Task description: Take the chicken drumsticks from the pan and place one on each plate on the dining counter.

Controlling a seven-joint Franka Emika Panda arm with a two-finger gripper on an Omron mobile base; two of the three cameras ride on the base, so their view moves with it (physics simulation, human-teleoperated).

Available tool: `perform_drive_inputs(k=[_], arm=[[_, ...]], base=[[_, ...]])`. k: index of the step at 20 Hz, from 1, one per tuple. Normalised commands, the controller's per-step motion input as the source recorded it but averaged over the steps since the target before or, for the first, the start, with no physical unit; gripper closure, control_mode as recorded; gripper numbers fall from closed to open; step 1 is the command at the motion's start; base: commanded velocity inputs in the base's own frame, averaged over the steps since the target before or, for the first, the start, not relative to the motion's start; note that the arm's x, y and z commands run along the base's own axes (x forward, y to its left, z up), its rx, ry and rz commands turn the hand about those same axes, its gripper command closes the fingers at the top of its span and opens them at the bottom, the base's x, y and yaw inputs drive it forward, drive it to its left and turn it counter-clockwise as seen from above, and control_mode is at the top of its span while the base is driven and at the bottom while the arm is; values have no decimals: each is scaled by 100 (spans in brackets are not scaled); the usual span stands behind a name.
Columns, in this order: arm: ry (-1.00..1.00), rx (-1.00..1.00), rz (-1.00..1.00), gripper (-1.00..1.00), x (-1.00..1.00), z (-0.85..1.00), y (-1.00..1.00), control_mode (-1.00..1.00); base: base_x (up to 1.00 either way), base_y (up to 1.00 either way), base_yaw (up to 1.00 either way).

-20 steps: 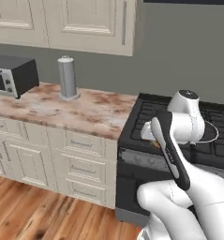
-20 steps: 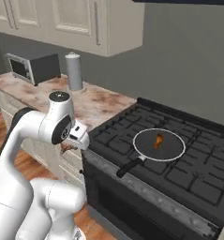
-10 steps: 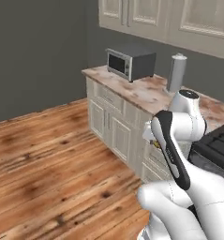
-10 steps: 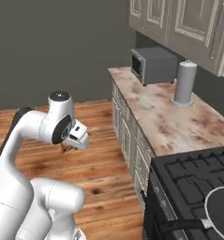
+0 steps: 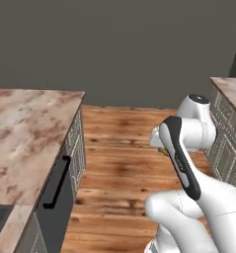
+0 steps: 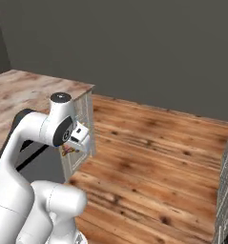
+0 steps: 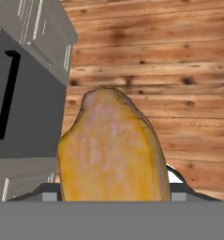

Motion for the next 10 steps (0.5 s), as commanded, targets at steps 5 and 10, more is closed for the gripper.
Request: perform_drive_inputs(k=[5, 10], arm=[[0, 0, 0, 100, 0, 0, 0, 100], [0, 0, 0, 100, 0, 0, 0, 100]], base=[[0, 0, 100], [0, 0, 100]])
